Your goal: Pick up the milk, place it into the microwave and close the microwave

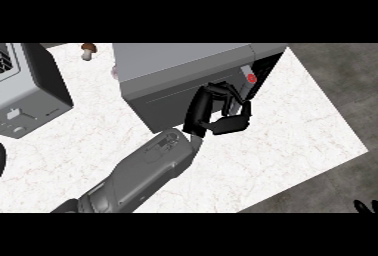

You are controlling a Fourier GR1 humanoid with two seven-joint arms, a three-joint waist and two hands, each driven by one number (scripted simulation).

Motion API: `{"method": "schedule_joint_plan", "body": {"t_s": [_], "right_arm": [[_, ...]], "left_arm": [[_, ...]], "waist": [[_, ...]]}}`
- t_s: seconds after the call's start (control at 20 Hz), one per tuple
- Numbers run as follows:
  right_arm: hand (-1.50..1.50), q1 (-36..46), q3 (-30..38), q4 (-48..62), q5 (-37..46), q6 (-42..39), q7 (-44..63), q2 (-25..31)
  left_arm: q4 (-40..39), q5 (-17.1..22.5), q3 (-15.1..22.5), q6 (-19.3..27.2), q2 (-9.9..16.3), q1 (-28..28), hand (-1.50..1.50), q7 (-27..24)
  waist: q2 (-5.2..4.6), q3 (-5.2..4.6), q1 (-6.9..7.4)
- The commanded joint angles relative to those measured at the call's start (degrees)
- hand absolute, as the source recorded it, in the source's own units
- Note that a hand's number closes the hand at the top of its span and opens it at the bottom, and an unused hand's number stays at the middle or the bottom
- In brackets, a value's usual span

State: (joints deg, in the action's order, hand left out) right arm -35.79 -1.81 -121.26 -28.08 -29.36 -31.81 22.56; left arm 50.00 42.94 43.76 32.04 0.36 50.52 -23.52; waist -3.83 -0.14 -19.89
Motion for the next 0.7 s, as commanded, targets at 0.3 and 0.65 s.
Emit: {"method": "schedule_joint_plan", "body": {"t_s": [0.3,0.65], "right_arm": [[-1.5,-1.6,0.7,-2.0,-4.4,-1.8,0.6,1.5],[-1.5,-3.2,0.8,-3.4,-5.9,-2.6,1.5,2.7]], "left_arm": [[-5.8,2.8,-1.1,-1.2,-0.3,4.8,1.5,-1.2],[-6.6,4.4,-0.7,-1.6,-0.4,5.1,1.5,-2.7]], "waist": [[-1.13,0.16,-1.35],[-1.13,0.09,-1.95]]}}
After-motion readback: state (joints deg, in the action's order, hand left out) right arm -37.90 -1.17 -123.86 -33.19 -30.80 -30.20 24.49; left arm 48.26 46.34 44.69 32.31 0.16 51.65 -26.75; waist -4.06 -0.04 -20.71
